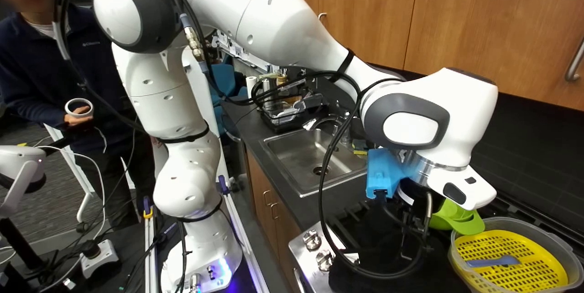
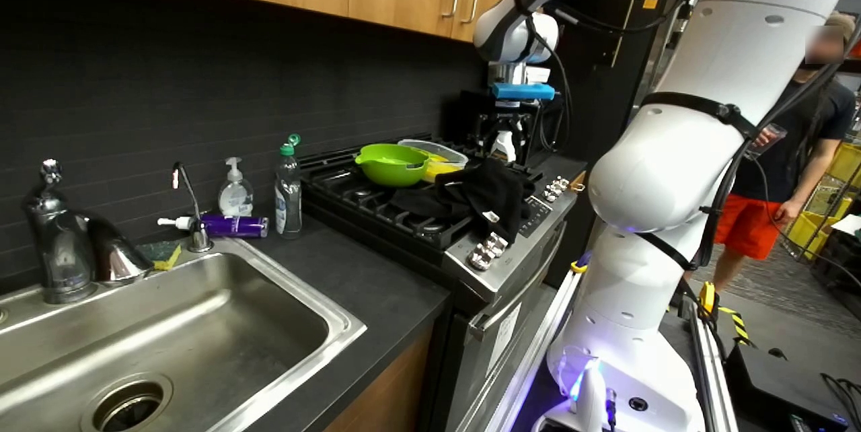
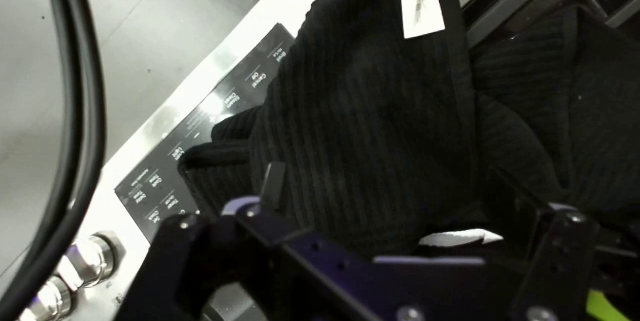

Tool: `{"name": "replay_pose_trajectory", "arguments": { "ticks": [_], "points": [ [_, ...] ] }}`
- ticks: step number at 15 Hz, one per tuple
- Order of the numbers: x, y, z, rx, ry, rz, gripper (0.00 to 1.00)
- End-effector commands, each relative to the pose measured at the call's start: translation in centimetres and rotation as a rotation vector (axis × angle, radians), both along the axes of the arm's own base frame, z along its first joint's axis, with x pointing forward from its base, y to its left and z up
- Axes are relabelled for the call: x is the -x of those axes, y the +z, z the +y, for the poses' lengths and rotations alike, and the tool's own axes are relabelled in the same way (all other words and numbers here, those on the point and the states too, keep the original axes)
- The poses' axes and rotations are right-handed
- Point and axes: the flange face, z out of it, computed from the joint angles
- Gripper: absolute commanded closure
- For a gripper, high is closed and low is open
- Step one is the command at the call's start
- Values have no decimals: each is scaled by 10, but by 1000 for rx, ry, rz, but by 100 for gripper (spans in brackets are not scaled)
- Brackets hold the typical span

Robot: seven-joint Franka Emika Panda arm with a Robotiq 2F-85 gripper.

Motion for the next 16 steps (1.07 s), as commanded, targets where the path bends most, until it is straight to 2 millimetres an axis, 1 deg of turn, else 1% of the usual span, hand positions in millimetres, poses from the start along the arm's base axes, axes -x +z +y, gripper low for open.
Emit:
{"name": "replay_pose_trajectory", "arguments": {
  "ticks": [1, 8, 11, 16],
  "points": [
    [-3, -4, -8, -25, 11, -30, 0],
    [1, -17, -11, -35, 20, -8, 0],
    [1, -21, -13, -11, 24, 15, 0],
    [-4, -39, -9, -129, 60, 46, 0]
  ]
}}
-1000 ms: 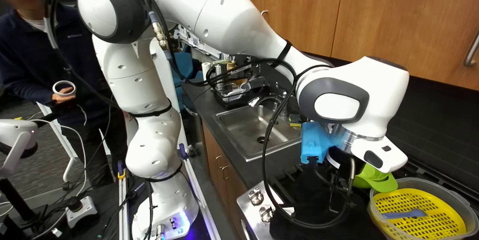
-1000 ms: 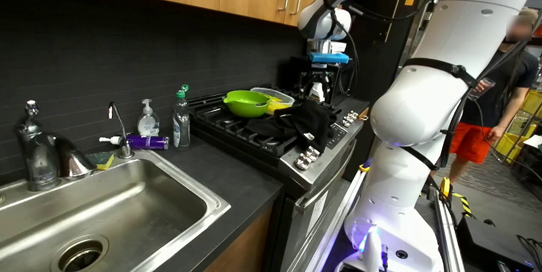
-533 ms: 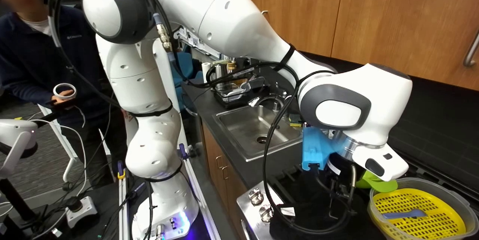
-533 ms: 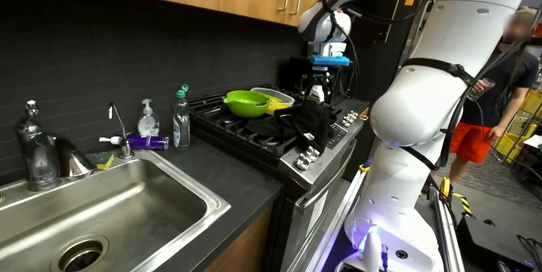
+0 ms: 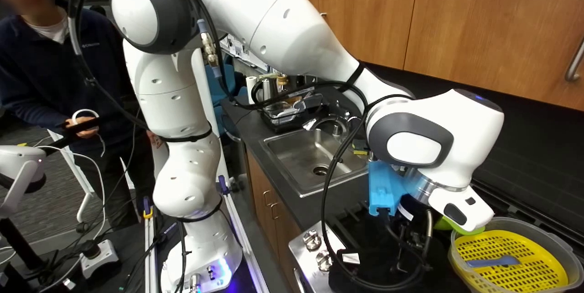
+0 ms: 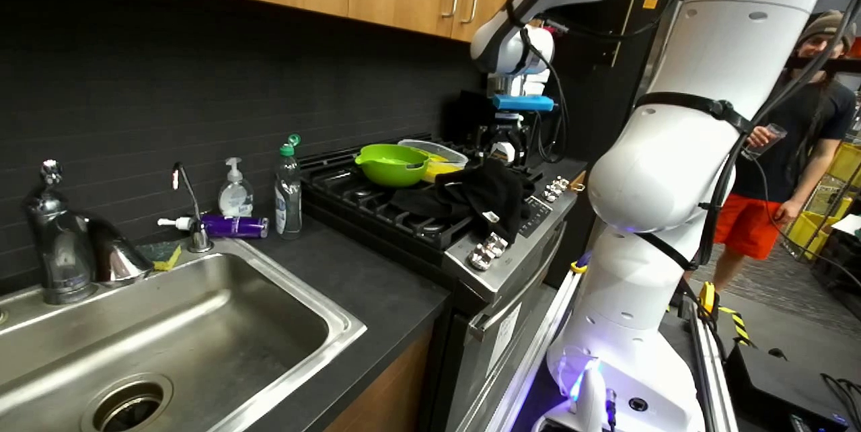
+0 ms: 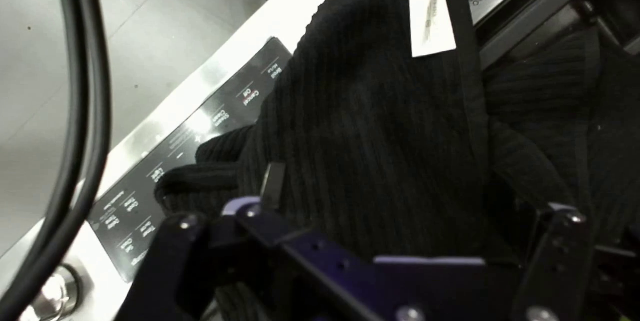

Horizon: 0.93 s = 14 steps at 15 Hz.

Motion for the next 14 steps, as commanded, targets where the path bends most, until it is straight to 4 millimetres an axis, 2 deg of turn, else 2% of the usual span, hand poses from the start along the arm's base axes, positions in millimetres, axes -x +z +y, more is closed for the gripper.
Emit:
{"name": "replay_pose_trajectory", "arguments": {
  "ticks": [1, 7, 14],
  "points": [
    [-5, -12, -1, -78, 34, 23, 0],
    [-7, -24, 0, -119, 71, 57, 0],
    [-7, -26, 0, -143, 95, 74, 0]
  ]
}}
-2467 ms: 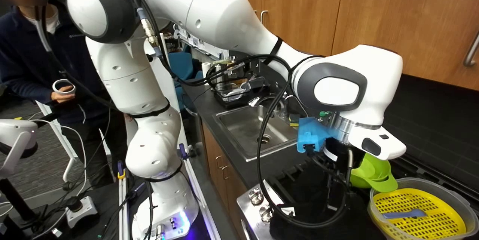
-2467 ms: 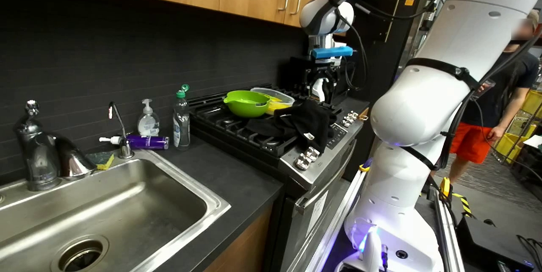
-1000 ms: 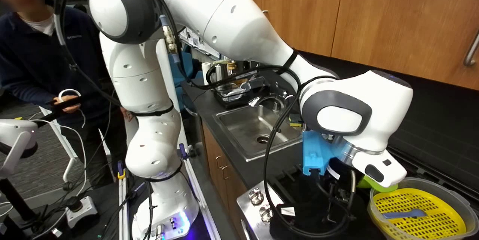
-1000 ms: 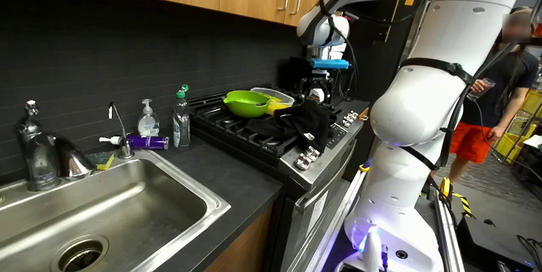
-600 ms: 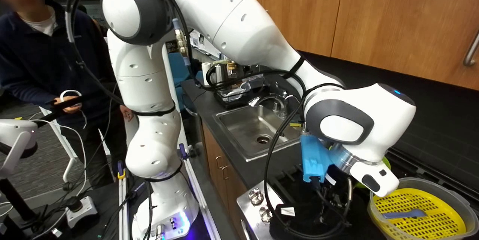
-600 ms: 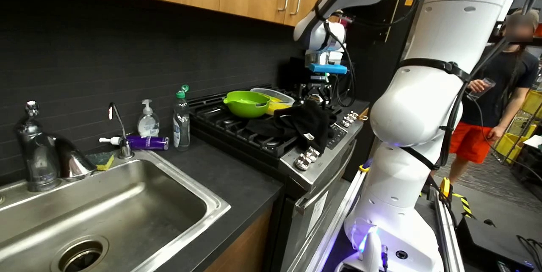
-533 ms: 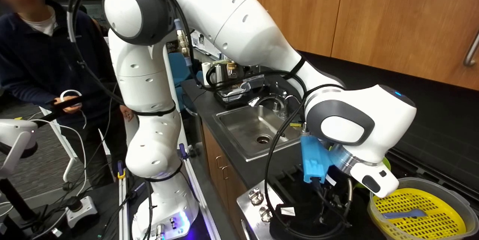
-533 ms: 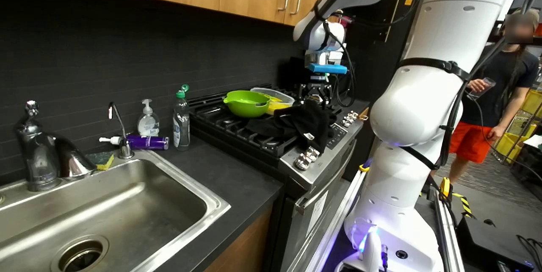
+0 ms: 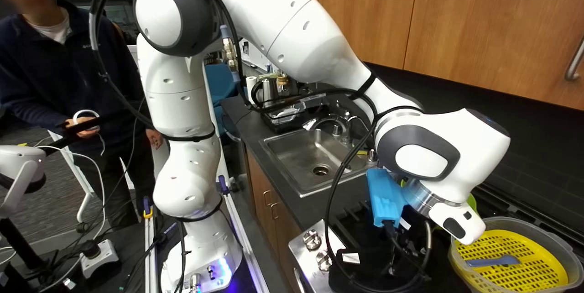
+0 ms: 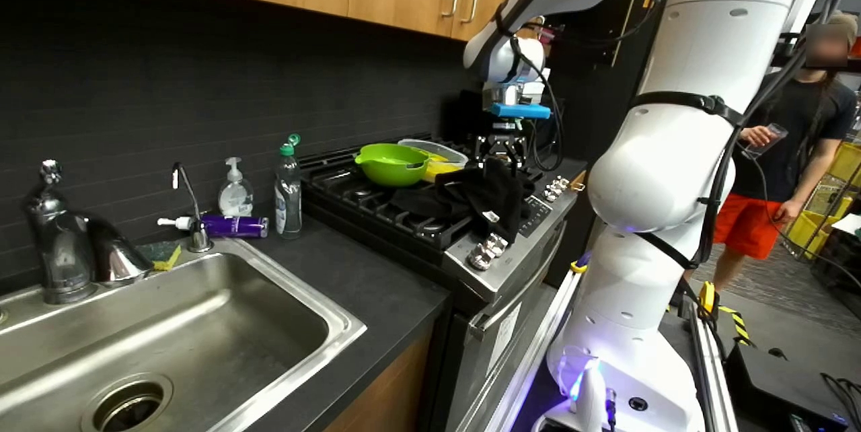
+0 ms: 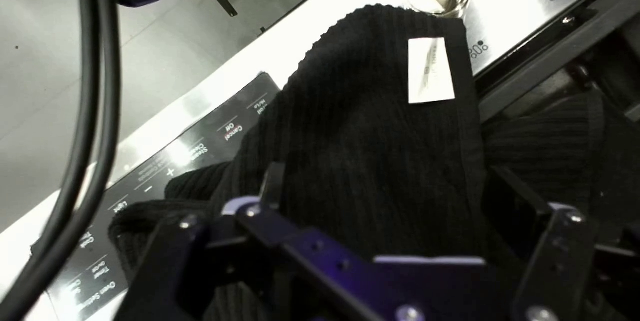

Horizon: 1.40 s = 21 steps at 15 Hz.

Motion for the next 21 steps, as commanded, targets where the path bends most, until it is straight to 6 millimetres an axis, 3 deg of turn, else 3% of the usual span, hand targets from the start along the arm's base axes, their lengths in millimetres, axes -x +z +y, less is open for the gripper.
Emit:
{"name": "replay_pose_trajectory", "arguments": {
  "ticks": [1, 9, 17, 21],
  "points": [
    [0, 1, 0, -5, 5, 4, 0],
    [-2, -1, -1, -8, 6, -8, 0],
    [-23, 14, -26, 161, -5, -183, 0],
    [-23, 19, -26, 218, -1, -242, 0]
  ]
}}
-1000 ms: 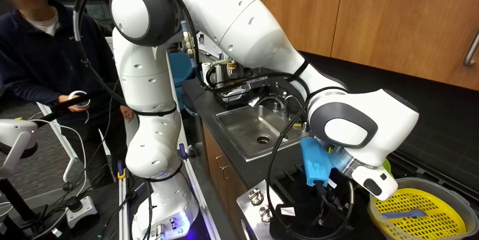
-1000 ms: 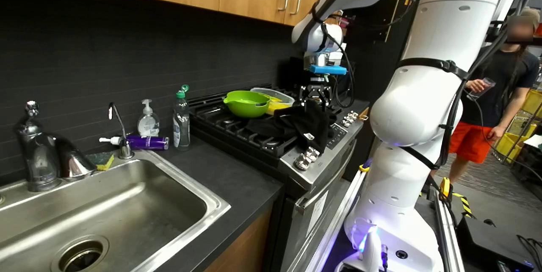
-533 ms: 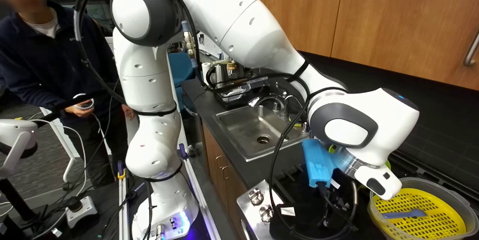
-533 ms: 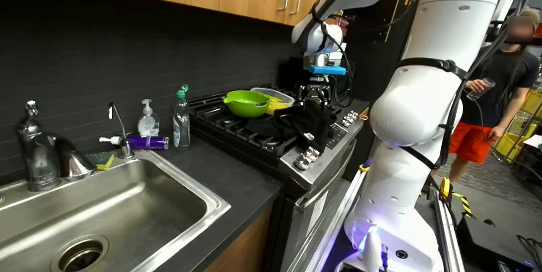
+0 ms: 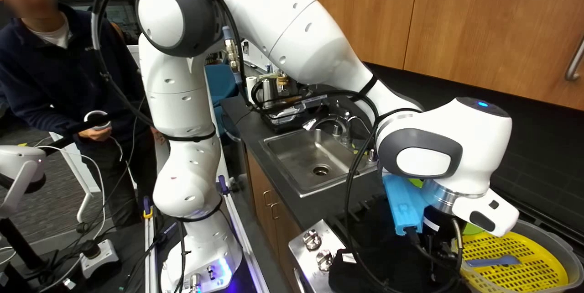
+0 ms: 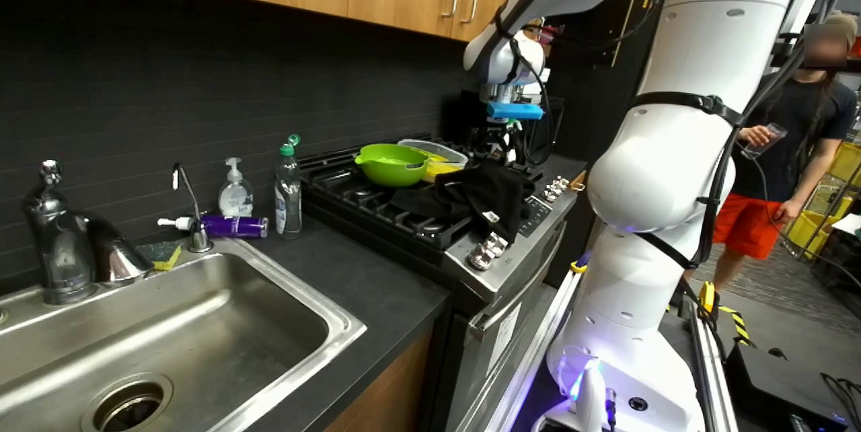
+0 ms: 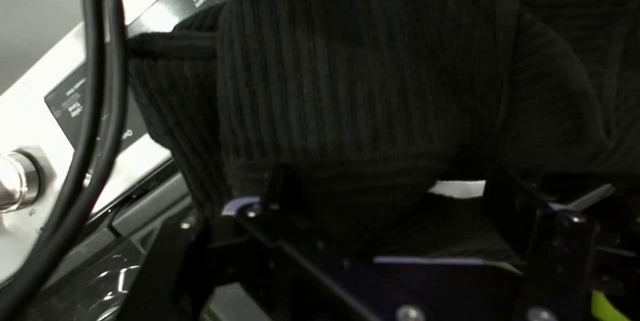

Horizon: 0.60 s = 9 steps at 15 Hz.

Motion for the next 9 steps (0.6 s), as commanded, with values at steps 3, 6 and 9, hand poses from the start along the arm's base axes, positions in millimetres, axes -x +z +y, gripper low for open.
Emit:
{"name": "replay_pose_trajectory", "arguments": {
  "ticks": [3, 6, 9],
  "points": [
    [-1, 0, -1, 18, -3, -20, 0],
    [0, -2, -1, 20, -5, -22, 0],
    [2, -9, 1, 11, -1, -9, 0]
  ]
}}
